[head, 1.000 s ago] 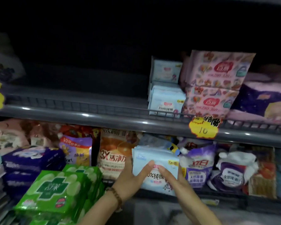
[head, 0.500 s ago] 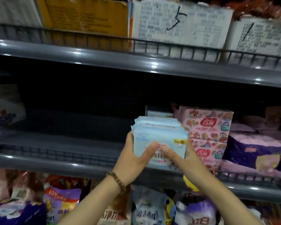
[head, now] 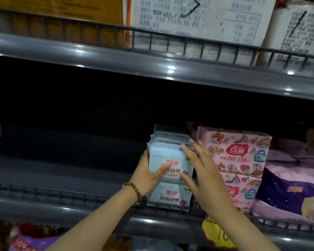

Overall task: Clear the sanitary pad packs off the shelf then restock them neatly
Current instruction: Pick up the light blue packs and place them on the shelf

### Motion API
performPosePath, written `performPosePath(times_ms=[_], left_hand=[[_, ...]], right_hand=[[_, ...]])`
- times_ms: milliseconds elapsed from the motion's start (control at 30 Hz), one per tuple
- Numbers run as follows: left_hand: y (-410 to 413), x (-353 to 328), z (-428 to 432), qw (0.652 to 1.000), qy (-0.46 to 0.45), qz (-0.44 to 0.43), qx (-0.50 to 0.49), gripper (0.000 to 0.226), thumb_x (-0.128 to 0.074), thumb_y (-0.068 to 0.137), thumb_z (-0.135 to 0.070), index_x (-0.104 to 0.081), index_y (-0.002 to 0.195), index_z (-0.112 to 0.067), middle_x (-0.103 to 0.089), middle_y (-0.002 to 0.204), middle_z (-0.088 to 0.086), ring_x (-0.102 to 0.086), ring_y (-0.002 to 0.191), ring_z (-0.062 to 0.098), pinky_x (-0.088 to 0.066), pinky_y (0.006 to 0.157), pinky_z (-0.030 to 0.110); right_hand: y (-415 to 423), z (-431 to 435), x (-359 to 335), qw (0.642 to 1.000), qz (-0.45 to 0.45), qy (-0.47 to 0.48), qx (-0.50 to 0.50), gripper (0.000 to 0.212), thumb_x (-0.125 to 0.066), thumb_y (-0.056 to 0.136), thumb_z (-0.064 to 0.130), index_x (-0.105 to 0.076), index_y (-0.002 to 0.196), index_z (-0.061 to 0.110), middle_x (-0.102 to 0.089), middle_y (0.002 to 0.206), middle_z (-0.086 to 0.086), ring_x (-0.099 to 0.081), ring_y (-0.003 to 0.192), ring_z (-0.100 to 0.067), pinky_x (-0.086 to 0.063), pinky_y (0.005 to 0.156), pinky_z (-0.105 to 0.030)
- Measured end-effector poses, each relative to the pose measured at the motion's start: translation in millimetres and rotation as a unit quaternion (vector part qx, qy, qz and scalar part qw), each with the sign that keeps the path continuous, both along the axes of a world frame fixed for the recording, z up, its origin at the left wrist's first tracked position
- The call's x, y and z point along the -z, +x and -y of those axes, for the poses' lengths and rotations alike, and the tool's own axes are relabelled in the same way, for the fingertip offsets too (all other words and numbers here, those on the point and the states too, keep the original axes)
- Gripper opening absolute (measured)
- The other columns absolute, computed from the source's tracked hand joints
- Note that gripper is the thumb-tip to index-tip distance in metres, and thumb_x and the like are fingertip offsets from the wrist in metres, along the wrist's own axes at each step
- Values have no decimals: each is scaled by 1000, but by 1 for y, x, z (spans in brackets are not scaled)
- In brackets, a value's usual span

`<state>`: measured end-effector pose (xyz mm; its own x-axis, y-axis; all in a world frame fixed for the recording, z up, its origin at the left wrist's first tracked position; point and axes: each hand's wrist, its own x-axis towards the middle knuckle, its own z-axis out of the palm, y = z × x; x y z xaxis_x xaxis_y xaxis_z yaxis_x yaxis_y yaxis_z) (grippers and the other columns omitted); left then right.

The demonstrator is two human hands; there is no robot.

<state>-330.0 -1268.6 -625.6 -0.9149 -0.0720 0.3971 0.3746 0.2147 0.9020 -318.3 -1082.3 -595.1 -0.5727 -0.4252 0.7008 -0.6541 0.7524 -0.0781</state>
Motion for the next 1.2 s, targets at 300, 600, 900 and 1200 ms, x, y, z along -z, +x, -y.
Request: performPosePath(times_ms=[300, 600, 900, 1200], left_hand=[[-12, -8, -7, 999, -6, 34, 12, 81, -72, 68, -58, -38, 133, -25, -65, 115, -6, -67, 96, 5, -56, 76, 23], [49, -11, -3, 996, -37, 55, -62, 96, -61, 71, -57, -15, 149, -26, -33, 148, -6, -41, 129, 9, -40, 97, 20], [203, 114, 10, 984, -58, 135, -104, 35, -56, 91, -27, -53, 125, -23, -54, 126, -8, -53, 115, 6, -47, 89, 14], [303, 288, 24, 869, -136, 471, -70, 63, -43, 98, -37, -18, 149, -9, -23, 155, 6, -27, 140, 19, -23, 102, 13]], right_hand=[[-18, -10, 18, 989, -73, 117, 45, 64, -34, 97, 45, -16, 153, 20, -13, 160, 0, -4, 149, -18, -8, 121, -39], [12, -17, 20, 993, -63, 94, 39, 61, -34, 97, 43, -19, 152, 22, -10, 160, -2, 0, 149, -21, 2, 120, -36], [132, 12, 139, 974, 213, -46, -62, 60, -44, 96, 44, -22, 150, 29, -6, 158, 12, 1, 148, -8, 2, 118, -22], [221, 56, 315, 601, 772, -205, 31, 67, -64, 89, 36, -32, 143, 14, -42, 141, -1, -45, 128, -22, -41, 104, -31]])
